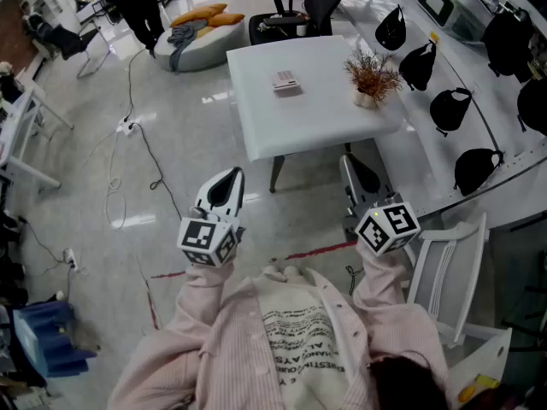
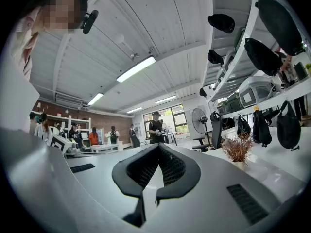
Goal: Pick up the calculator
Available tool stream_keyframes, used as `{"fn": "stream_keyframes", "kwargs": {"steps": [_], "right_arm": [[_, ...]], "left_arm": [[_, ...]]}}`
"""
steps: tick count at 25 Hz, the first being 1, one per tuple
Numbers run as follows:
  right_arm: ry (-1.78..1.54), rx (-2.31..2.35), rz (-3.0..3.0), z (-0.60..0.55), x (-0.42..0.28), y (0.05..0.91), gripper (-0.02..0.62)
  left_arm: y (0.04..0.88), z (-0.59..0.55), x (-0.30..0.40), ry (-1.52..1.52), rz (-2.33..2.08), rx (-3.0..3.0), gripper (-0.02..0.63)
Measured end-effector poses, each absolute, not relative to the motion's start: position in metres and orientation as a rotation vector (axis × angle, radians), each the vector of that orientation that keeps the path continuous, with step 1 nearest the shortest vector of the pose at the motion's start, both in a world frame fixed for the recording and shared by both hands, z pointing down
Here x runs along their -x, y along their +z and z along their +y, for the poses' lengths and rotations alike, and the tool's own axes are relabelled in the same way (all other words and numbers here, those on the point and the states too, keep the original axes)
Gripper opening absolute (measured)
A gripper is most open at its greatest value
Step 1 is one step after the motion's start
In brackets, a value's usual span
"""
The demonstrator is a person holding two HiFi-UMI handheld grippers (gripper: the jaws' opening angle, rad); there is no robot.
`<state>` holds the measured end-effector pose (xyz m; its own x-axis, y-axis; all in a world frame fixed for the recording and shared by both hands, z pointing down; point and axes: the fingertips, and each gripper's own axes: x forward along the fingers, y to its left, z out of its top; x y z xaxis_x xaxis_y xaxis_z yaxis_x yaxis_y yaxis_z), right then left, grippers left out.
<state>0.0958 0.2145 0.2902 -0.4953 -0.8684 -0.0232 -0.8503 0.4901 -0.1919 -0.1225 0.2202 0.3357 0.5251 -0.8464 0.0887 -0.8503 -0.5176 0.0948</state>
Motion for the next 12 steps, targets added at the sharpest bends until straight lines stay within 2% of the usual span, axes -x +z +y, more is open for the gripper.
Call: {"fn": "stream_keyframes", "kwargs": {"steps": [12], "right_arm": [[-0.261, 1.513, 2.618, 0.224, -0.103, 0.295, 0.003]], "left_arm": [[0.336, 0.233, 0.117, 0.041, -1.484, -2.612, 0.002]]}}
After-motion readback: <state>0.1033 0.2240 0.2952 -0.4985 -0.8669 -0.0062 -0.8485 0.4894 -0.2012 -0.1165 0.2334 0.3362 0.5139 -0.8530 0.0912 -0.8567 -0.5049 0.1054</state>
